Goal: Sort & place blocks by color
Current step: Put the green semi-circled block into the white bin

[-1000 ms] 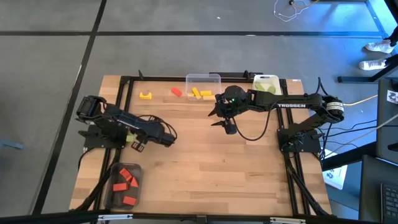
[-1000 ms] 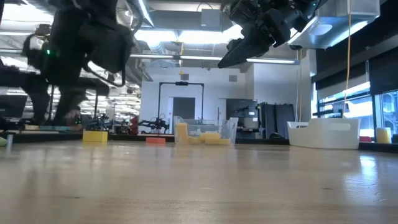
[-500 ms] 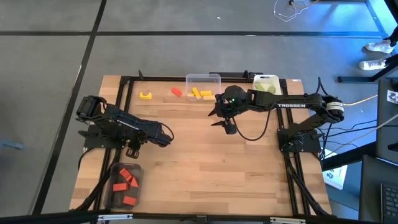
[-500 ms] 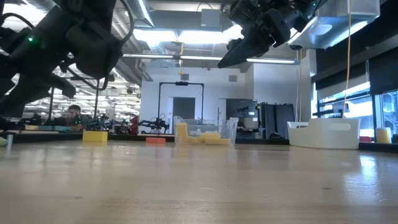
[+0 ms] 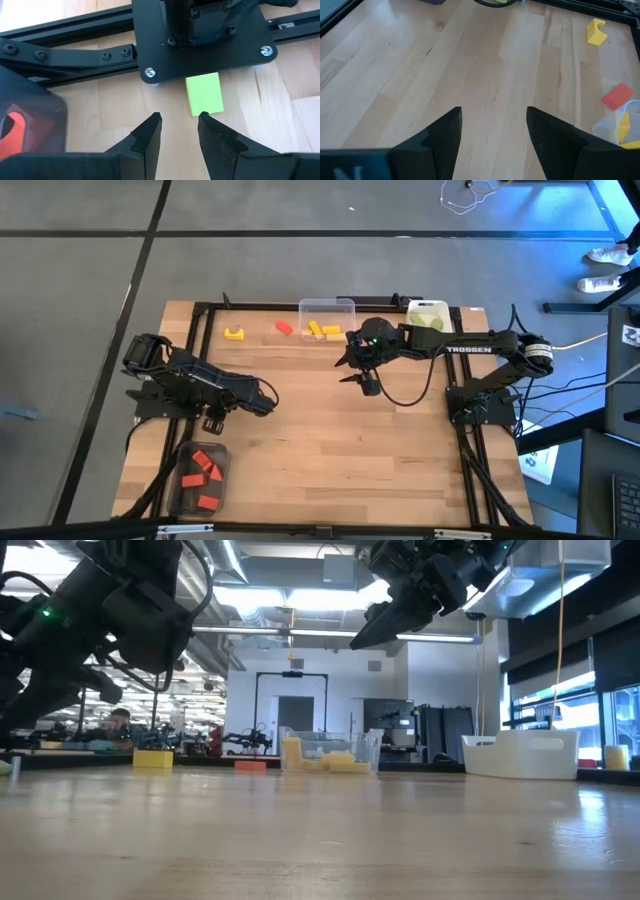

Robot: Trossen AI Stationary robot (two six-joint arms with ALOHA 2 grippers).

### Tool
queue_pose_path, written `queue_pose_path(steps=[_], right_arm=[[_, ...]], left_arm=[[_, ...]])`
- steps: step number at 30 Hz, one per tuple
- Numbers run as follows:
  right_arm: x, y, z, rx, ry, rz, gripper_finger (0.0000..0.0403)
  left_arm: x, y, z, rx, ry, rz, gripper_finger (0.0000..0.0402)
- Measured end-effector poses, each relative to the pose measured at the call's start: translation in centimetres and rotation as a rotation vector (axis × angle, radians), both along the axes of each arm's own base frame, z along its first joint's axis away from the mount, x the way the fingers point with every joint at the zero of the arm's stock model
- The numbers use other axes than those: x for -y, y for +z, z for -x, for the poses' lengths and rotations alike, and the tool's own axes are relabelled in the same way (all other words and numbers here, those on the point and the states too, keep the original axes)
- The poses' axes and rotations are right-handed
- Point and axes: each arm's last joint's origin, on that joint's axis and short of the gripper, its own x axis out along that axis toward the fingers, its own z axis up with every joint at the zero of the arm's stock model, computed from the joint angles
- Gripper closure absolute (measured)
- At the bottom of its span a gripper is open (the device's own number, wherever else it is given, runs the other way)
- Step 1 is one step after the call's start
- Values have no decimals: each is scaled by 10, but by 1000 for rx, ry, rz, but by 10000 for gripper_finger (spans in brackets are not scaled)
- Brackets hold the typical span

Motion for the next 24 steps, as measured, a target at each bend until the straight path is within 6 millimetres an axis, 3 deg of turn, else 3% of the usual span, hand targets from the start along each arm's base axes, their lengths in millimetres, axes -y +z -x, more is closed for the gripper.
queue_pose_path(steps=[7, 14, 24], right_arm=[[0, 0, 0, 0, 0, 0, 180], [0, 0, 0, 0, 0, 0, 180], [0, 0, 0, 3, 0, 1, 180]], left_arm=[[-1, 0, 0, 2, 20, 7, 276], [-4, -8, 2, -43, 96, 66, 233], [-14, -22, -3, -83, 93, -1, 213]])
